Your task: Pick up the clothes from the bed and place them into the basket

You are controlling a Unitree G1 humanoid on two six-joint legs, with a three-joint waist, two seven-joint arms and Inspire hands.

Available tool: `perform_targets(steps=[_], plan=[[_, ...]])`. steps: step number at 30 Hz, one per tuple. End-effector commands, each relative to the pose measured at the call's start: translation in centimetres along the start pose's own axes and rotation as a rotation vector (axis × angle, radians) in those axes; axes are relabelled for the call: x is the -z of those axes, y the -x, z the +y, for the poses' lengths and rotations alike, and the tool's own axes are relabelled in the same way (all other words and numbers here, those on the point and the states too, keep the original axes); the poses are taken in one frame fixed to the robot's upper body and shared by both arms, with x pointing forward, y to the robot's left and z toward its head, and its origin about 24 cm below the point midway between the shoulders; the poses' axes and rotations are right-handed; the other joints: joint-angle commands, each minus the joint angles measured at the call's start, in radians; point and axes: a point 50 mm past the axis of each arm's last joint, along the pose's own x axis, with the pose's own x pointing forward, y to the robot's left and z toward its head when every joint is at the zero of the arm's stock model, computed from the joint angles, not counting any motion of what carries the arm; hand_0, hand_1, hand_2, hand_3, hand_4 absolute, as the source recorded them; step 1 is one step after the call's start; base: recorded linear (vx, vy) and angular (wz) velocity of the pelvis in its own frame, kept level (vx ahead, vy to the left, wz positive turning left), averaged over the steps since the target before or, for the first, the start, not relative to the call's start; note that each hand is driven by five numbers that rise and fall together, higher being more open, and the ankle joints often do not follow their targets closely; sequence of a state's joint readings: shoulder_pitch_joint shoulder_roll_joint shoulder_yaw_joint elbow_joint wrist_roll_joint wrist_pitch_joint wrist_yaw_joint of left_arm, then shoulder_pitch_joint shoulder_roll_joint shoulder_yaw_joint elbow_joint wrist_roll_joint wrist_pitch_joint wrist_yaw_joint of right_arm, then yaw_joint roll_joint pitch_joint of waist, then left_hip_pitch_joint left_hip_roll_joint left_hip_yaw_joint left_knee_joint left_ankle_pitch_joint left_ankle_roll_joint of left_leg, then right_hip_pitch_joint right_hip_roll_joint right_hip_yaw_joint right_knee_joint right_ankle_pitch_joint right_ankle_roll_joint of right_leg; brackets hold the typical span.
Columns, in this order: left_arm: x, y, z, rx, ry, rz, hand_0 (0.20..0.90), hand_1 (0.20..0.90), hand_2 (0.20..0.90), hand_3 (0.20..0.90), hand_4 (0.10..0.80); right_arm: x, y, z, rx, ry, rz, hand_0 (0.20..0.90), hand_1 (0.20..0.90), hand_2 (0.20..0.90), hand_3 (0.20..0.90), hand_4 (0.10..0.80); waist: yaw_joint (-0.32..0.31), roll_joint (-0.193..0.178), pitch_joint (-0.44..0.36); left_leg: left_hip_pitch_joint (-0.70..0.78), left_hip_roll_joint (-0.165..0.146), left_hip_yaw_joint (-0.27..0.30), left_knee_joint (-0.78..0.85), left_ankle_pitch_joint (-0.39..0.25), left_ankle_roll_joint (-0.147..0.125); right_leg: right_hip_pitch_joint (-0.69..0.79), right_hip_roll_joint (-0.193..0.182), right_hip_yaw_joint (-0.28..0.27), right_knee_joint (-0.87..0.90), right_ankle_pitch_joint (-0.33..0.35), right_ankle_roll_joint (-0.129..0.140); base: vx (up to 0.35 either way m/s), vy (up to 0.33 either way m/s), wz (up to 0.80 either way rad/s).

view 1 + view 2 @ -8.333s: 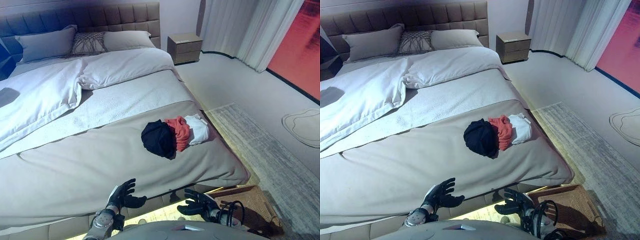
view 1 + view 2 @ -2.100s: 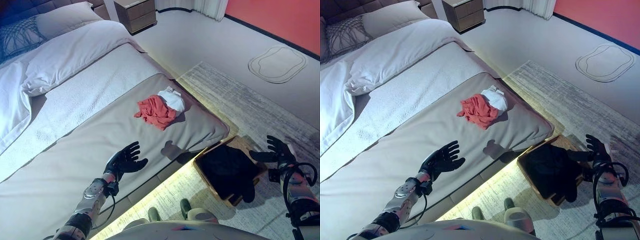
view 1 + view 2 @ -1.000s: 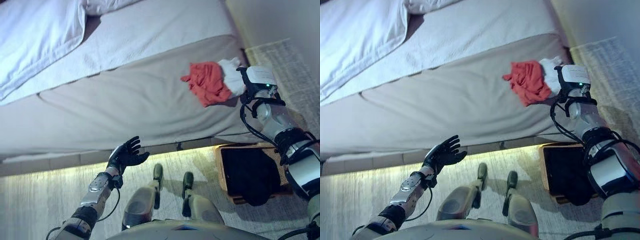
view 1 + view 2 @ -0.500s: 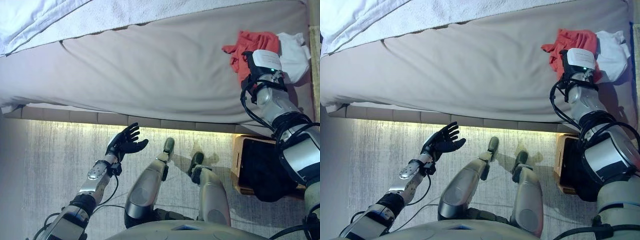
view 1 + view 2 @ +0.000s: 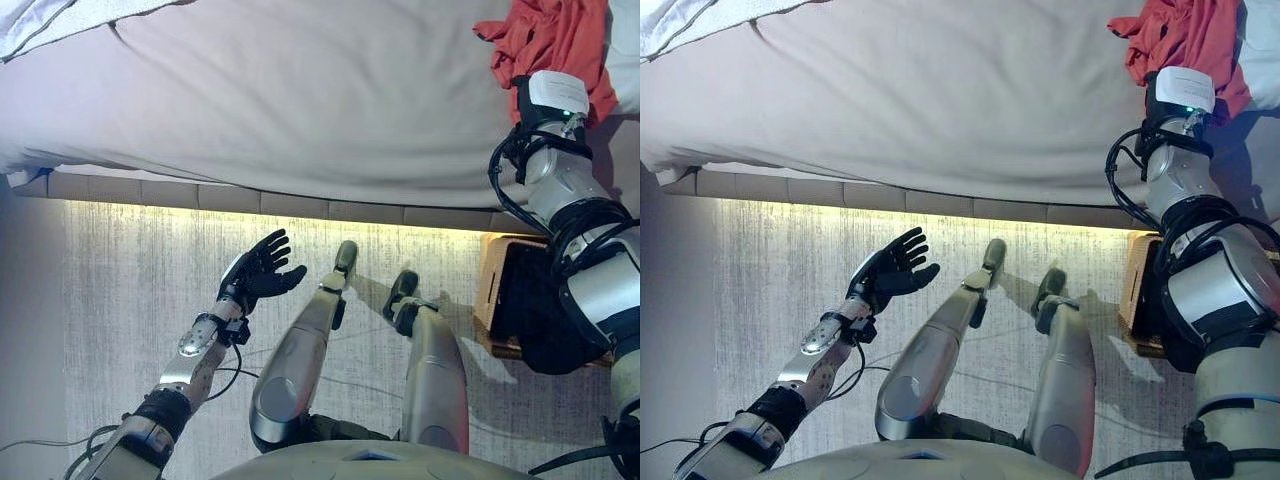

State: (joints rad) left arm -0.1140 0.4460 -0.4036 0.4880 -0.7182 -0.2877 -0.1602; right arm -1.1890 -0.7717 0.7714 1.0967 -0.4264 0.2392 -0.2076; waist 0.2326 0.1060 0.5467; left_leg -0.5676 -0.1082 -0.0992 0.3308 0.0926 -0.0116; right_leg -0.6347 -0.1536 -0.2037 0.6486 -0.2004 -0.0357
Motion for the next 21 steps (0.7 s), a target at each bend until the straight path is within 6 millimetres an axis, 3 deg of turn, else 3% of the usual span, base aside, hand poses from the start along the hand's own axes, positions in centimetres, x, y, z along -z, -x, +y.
perform_targets(steps=[1,7,8,10,21], plan=[[-2.1,1.4,0.9,-0.014,0.007,-0.110,0.900,0.900,0.900,0.900,0.800,6.0,-0.7,-5.9,0.124,0.251,0.217,0.900,0.900,0.900,0.900,0.800,0.018,0.022,-0.027,-0.066,-0.013,0.031,0.226,-0.251,0.039,0.025,0.014,-0.045,-0.012,-0.001,0.009,-0.034,-0.021,0.01],[-2.4,2.2,1.3,-0.020,0.007,-0.109,0.900,0.900,0.900,0.900,0.800,8.4,-0.5,-7.9,0.127,0.270,0.330,0.900,0.900,0.900,0.900,0.800,0.024,0.032,-0.027,-0.134,-0.011,0.044,0.288,-0.270,0.046,-0.039,0.014,-0.039,0.040,-0.009,0.008,-0.007,-0.002,0.01],[-2.3,2.4,1.3,-0.022,0.009,-0.107,0.900,0.900,0.900,0.900,0.800,8.7,-0.5,-8.4,0.134,0.274,0.335,0.540,0.540,0.540,0.480,0.380,0.023,0.033,-0.027,-0.143,-0.011,0.046,0.297,-0.273,0.046,-0.048,0.015,-0.037,0.049,-0.012,0.007,0.000,0.000,0.00],[-2.4,2.7,1.4,-0.024,0.010,-0.104,0.900,0.900,0.900,0.900,0.800,9.2,-0.4,-9.3,0.154,0.292,0.335,0.300,0.300,0.300,0.200,0.100,0.023,0.035,-0.027,-0.155,-0.010,0.050,0.311,-0.278,0.045,-0.059,0.015,-0.035,0.062,-0.015,0.007,0.000,0.000,0.00],[-2.8,3.4,2.1,-0.035,0.009,-0.107,0.900,0.900,0.900,0.900,0.800,9.4,-0.3,-10.7,0.222,0.332,0.251,0.300,0.300,0.300,0.200,0.100,0.010,0.023,-0.027,-0.120,0.004,0.071,0.314,-0.290,0.040,-0.028,0.014,-0.033,0.053,-0.015,0.012,-0.005,0.010,-0.02]])
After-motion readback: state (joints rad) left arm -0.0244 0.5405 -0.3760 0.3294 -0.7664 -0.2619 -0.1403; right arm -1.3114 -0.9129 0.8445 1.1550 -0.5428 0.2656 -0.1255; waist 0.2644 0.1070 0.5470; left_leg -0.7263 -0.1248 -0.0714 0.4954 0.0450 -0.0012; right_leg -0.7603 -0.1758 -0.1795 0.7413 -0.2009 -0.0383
